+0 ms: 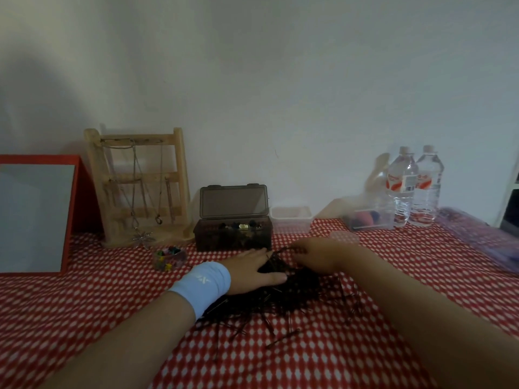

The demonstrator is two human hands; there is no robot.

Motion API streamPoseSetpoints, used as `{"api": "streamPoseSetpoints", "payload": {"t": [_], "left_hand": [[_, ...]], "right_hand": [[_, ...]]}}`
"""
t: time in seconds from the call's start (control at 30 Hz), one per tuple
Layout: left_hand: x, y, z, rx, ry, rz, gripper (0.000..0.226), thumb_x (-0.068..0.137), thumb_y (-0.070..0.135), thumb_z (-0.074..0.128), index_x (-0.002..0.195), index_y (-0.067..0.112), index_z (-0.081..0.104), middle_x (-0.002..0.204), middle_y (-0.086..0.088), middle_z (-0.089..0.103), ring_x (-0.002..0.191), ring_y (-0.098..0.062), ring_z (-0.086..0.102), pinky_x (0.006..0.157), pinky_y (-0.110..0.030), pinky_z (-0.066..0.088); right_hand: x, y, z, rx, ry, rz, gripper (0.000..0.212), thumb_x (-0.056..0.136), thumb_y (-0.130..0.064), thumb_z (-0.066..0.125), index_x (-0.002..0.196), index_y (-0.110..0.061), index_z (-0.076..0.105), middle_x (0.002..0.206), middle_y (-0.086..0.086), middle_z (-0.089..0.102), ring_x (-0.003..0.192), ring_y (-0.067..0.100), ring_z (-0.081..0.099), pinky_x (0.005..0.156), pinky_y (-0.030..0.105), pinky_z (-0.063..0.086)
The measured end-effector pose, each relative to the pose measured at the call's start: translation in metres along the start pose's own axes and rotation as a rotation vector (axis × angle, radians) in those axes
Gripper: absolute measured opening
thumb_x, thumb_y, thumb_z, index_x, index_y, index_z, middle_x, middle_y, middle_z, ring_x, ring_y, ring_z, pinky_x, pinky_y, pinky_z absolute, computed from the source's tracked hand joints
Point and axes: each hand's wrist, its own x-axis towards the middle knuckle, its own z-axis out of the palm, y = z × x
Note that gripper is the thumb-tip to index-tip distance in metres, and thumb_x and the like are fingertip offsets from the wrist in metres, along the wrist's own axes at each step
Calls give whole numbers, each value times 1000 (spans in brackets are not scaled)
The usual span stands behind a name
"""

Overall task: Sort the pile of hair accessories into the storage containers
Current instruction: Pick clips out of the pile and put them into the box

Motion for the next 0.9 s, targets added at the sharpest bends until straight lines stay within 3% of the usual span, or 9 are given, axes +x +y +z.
{"api": "streamPoseSetpoints", "payload": {"t": [0.1, 0.17, 0.3, 0.4, 0.5, 0.6, 0.73, 0.9], "left_hand": [[-6, -5, -4, -82, 15, 105, 74, 90, 63, 51, 153, 32, 27, 156, 17, 24, 142, -6, 25, 120, -28, 16], [-11, -13, -7, -172, 31, 124, 62, 89, 58, 56, 146, 35, 42, 147, 21, 39, 134, -2, 37, 117, -28, 26], [-15, -20, -16, -345, 237, 119, 46, 94, 41, 60, 138, 35, 50, 129, 15, 54, 121, -5, 53, 106, -24, 40], [-9, -24, -26, -344, 396, 98, 23, 95, 34, 58, 118, 38, 63, 117, 16, 61, 102, -3, 60, 96, -28, 49], [-1, -33, -31, -202, 372, -24, 20, 97, 37, 52, 112, 33, 66, 120, 10, 62, 107, -10, 60, 96, -27, 45], [7, -42, -33, -38, 330, -113, 34, 99, 37, 48, 127, 23, 61, 131, 2, 58, 117, -16, 55, 101, -28, 42], [15, -53, -36, -38, 355, -149, 38, 99, 35, 49, 135, 23, 56, 135, 0, 57, 118, -16, 55, 101, -28, 43], [22, -63, -33, 76, 383, -143, 38, 95, 26, 56, 133, 26, 57, 129, 0, 52, 113, -19, 54, 96, -27, 43]], "right_hand": [[-2, 2, -1, -25, 90, -53, 38, 99, -17, 47, 130, -28, 66, 132, 0, 65, 108, 16, 59, 91, 23, 42], [-5, 0, -8, -14, 107, -102, 41, 95, -9, 49, 122, -31, 72, 122, -7, 70, 94, 7, 57, 80, 16, 40], [7, -7, -17, 124, 182, -149, 33, 93, -6, 51, 106, -22, 76, 114, -3, 72, 96, 8, 60, 96, 25, 47], [28, -13, -16, 125, 234, -108, 31, 92, -6, 51, 105, -19, 76, 115, 1, 71, 98, 14, 61, 91, 25, 47], [40, -22, -12, 121, 178, -94, 41, 92, -1, 48, 119, -20, 73, 127, 2, 66, 110, 18, 61, 96, 28, 47], [50, -23, -12, 142, 124, -91, 55, 91, 7, 42, 129, -25, 67, 138, 2, 59, 114, 18, 57, 99, 30, 47], [70, -16, -9, 134, 59, -83, 66, 87, 7, 40, 138, -32, 58, 145, 4, 54, 118, 21, 57, 98, 32, 50], [76, -22, 0, 81, -37, -113, 63, 91, 1, 41, 146, -31, 49, 151, 6, 46, 135, 24, 46, 114, 37, 34]]}}
